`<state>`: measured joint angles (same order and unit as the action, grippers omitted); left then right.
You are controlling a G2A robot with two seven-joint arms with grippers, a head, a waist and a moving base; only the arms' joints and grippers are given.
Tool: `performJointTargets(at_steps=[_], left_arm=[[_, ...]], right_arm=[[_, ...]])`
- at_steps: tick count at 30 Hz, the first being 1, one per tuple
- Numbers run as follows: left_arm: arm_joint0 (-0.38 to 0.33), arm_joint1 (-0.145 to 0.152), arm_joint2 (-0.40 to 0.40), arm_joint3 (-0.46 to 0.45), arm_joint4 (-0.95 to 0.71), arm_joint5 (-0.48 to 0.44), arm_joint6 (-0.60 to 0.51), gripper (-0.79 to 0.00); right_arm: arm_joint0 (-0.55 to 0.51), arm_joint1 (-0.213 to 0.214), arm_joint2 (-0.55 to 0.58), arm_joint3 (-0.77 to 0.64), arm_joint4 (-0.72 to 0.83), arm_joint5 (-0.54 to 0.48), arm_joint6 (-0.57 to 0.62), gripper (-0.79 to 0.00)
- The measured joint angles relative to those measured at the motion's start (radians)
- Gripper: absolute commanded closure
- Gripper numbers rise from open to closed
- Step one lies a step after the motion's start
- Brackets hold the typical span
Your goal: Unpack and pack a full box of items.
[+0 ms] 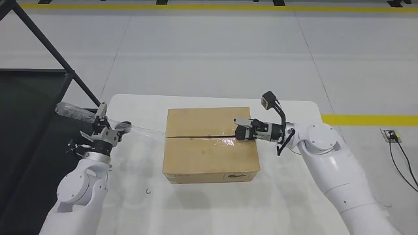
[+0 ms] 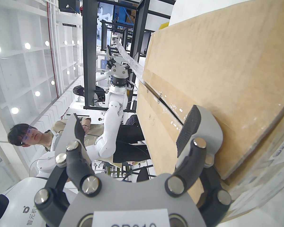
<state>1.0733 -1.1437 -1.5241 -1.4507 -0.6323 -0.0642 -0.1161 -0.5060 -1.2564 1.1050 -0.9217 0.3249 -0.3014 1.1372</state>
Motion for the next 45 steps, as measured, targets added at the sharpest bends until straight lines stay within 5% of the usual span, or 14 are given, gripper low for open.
performJointTargets(at_steps=[29, 45], left_arm=[[0.160, -0.013, -0.053, -0.297, 0.183, -0.109, 0.086, -0.785], [0.188, -0.026, -0.035, -0.357, 0.345, -0.142, 0.144, -0.785]], right_arm=[[-0.036, 0.005, 0.006, -0.053, -0.015, 0.030, -0.052, -0.785], [-0.077, 0.020, 0.043, -0.100, 0.008, 0.034, -0.066, -0.785]])
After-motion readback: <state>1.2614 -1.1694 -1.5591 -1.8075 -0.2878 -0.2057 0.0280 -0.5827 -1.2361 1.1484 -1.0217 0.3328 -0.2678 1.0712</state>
